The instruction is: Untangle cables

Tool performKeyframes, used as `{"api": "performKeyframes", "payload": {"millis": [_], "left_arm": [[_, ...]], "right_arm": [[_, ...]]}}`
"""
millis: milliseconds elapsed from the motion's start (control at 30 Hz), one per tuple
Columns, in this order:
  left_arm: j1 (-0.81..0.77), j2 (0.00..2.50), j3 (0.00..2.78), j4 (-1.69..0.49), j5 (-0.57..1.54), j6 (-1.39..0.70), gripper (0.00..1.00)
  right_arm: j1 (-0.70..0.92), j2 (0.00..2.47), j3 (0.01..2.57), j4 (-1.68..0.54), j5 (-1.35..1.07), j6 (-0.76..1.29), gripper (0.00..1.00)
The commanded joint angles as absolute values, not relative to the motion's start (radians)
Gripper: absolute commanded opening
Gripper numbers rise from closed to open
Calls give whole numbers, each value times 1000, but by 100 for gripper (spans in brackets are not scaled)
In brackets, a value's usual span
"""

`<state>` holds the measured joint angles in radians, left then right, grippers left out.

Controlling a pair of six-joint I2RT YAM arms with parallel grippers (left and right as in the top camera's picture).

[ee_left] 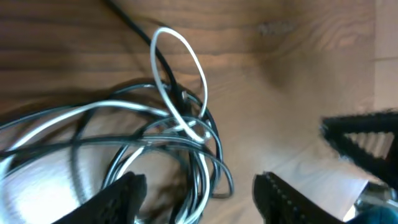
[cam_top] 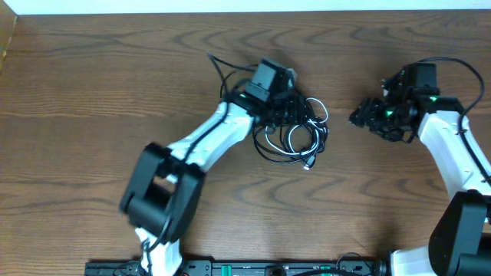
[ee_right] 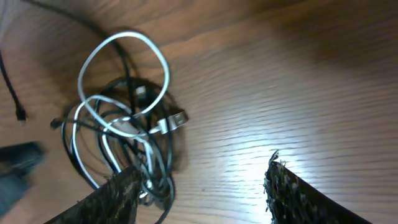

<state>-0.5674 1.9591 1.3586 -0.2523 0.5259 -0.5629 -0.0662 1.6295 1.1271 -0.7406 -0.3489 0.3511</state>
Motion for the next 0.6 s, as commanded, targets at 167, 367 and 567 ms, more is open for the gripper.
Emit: {"api": "performKeyframes", "payload": {"millis": [167,367,567], "left_arm": [[-606,2044,1352,-270,543,-704,44],[-614,2043,1354,-177,665,-671,45],[-633,2043,1354,-115,634,-708,53]], "right_arm": [[-71,1641,1147,-745,-347,313,65],[-71,1641,1147,-746,-339,298,66],[-73,1641,1147,-751,-313,297,68]]}}
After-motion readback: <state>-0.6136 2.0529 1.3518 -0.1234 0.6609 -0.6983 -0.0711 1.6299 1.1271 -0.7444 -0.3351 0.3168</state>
